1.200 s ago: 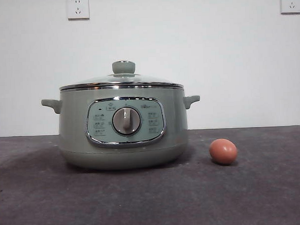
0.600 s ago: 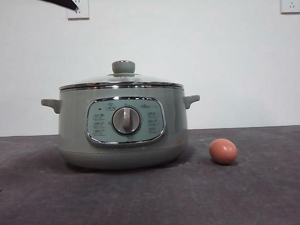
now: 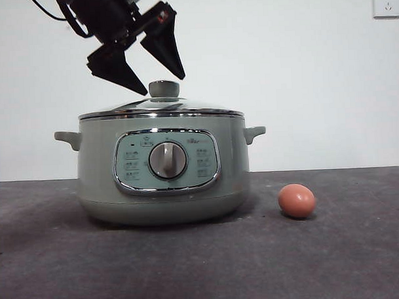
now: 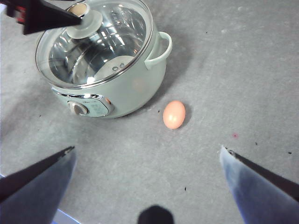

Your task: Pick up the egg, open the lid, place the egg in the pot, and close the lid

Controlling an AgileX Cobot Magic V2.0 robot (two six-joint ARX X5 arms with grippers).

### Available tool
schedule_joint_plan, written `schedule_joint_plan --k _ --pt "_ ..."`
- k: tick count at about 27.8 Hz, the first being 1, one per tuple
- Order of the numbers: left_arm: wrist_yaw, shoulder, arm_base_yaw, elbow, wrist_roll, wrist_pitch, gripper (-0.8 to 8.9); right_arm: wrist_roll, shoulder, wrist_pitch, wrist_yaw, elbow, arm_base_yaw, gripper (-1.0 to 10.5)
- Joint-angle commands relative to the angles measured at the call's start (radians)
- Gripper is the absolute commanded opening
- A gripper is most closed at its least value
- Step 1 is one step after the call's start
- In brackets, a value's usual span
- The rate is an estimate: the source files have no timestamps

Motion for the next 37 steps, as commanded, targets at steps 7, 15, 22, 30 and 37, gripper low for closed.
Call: schedule_joint_plan --k 7,15,22,30,37 --pt "-0.003 0.032 -0.009 0.002 0.011 0.011 4.06 0.004 0.040 0.006 -0.004 0.005 0.001 6.3" --pt "0.000 0.032 -0.013 0.002 0.008 0.006 3.36 0.004 0.041 0.008 -0.004 0.005 0.001 6.3" --pt "0.000 0.032 -0.019 0.002 0.003 -0.003 3.36 0.004 0.041 0.008 -0.004 0.005 0.001 6.3" --pt "0.000 0.032 -0.023 0.002 -0.001 -0.007 2.15 0.004 0.041 0.008 -0.003 0.005 0.001 6.3" --pt "0.002 0.032 -0.023 0.002 -0.027 -0.029 -0.14 0.004 0.041 0.008 -0.004 0.005 0.001 6.3"
